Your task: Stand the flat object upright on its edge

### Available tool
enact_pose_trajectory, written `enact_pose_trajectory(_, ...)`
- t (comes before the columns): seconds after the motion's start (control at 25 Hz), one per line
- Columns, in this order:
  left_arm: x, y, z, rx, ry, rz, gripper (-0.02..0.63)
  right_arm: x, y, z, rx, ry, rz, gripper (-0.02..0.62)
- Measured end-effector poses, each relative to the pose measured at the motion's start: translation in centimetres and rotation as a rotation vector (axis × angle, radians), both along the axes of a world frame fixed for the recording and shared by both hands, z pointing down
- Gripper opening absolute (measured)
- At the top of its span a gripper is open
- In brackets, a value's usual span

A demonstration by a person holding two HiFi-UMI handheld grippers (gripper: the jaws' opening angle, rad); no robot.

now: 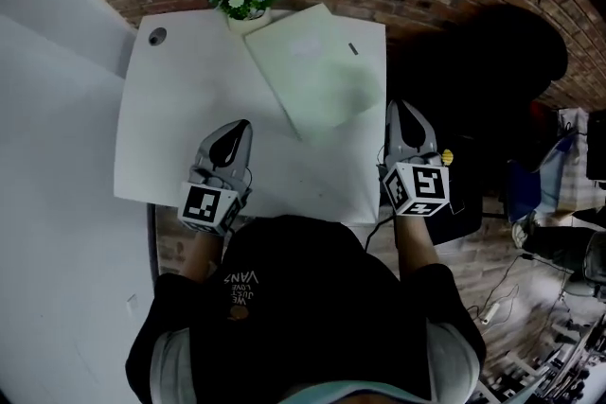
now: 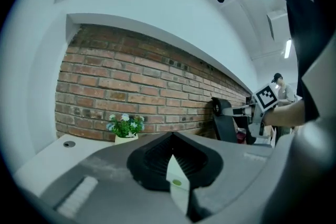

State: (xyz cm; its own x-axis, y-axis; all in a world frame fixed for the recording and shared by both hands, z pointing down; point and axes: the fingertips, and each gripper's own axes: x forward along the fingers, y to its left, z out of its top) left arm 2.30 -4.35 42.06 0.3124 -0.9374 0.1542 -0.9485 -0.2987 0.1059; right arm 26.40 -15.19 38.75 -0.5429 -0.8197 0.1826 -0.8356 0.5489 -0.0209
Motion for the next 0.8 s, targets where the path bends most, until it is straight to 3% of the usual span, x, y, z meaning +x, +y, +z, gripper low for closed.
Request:
enact_pose_trajectory(0.36, -0.2, -1.7, 3.1, -0.077, 0.031, -0.110, 0.000, -0.1, -4.4, 2.1, -0.020, 0.029, -0.065, -0.002)
enact_pose_trajectory(0.8, 0.5, -3.2, 7.4, -0.201, 0.098, -0.196, 0.020, -1.1, -8.2, 6.4, -0.160, 0.015, -0.174, -0.002)
